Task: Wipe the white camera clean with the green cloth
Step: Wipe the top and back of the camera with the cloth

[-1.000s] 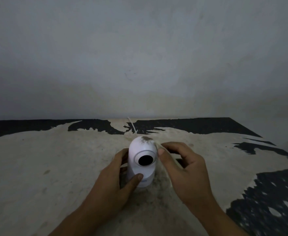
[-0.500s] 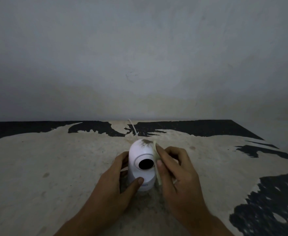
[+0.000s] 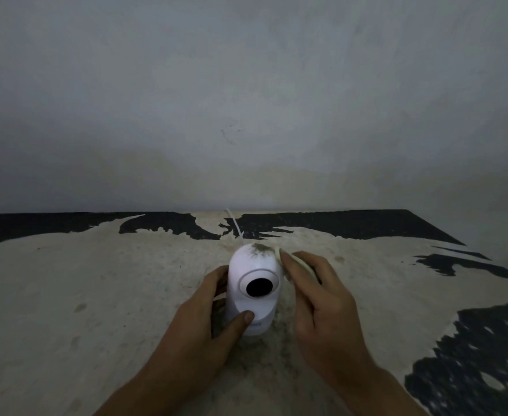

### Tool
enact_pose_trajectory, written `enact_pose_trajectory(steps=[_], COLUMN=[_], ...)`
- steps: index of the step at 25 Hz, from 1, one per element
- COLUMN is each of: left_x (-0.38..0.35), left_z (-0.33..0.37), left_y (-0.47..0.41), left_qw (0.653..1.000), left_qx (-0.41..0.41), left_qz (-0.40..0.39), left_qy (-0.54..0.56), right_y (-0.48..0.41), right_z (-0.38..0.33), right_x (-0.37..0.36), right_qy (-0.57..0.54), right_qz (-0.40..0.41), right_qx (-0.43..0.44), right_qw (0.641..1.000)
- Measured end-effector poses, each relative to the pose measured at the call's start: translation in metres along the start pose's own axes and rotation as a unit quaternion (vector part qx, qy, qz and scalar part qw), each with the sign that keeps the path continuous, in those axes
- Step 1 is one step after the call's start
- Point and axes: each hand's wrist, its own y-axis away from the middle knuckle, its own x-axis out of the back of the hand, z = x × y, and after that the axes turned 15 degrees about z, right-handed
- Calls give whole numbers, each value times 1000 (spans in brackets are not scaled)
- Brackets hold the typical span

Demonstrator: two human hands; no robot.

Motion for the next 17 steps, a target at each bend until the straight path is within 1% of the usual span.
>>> enact_pose_trajectory(steps=[1,5,9,13,14,17], left_x=[0,-1,0,-1,-2,-1], left_z=[0,2,3,0,0,2], left_y=[0,0,1,1,1,2], left_qw=[1000,1000,1000,1000,1000,1000], left_qx=[1,7,0,-2,-5,-12], left_qz=[1,5,-3,6,7,8], left_qy=[2,-10,-7,-13,-13,-4], right_y=[0,3,-1,-1,-3,-8], right_z=[0,-6,0,-10,-9,4], right_x=[0,-1,-1,0,-1,-6], right_qy=[2,27,37,67,67,62], right_qz=[6,5,13,-7,-13,-12], right_qx=[0,59,9,76,72,3], right_qw=[1000,998,999,995,995,998])
